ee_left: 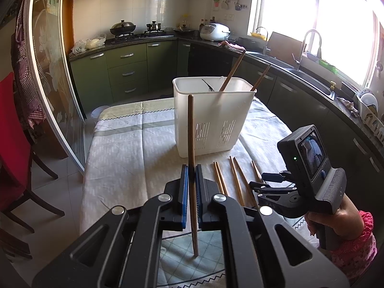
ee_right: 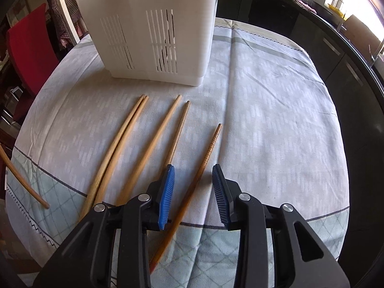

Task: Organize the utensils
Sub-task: 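Grasp another wooden chopstick with the right tool while the left tool holds its chopstick, then release the chopstick into the white holder with the left tool while the right carries another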

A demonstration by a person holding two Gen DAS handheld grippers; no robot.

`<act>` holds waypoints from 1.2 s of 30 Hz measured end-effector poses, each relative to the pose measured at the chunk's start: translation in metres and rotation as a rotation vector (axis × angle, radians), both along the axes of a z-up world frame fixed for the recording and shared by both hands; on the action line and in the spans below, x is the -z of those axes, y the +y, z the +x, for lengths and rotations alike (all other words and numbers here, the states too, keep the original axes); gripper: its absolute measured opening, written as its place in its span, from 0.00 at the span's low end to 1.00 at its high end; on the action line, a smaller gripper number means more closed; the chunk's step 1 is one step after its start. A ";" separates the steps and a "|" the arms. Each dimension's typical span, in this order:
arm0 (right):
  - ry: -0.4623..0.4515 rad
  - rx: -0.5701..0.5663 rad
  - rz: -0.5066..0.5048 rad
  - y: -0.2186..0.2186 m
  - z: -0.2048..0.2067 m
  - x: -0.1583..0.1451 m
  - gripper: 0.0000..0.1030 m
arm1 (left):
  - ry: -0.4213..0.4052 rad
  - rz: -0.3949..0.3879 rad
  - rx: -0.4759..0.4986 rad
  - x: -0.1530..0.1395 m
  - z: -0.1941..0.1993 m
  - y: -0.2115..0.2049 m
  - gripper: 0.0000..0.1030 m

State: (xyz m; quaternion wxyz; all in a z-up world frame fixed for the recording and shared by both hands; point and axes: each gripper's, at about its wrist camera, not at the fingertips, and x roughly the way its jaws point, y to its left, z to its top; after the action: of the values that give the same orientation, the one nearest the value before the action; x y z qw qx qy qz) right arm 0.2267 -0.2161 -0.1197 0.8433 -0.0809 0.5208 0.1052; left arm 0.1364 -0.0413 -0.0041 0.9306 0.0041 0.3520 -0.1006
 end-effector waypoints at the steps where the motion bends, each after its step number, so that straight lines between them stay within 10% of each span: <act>1: 0.005 -0.001 0.011 0.001 0.001 0.000 0.30 | -0.001 0.002 0.001 0.000 0.000 0.000 0.06; 6: 0.000 0.016 0.058 -0.002 0.006 0.000 0.07 | -0.001 0.006 0.006 -0.001 0.000 0.000 0.06; 36: -0.394 -0.038 0.276 -0.043 -0.119 -0.152 0.07 | -0.016 0.013 0.015 -0.012 -0.012 0.002 0.05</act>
State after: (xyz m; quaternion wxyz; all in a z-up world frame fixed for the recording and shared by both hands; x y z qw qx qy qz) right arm 0.1079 -0.2591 0.0320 0.9296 0.0061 0.3252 0.1734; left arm 0.1239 -0.0393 0.0081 0.9326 0.0136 0.3451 -0.1050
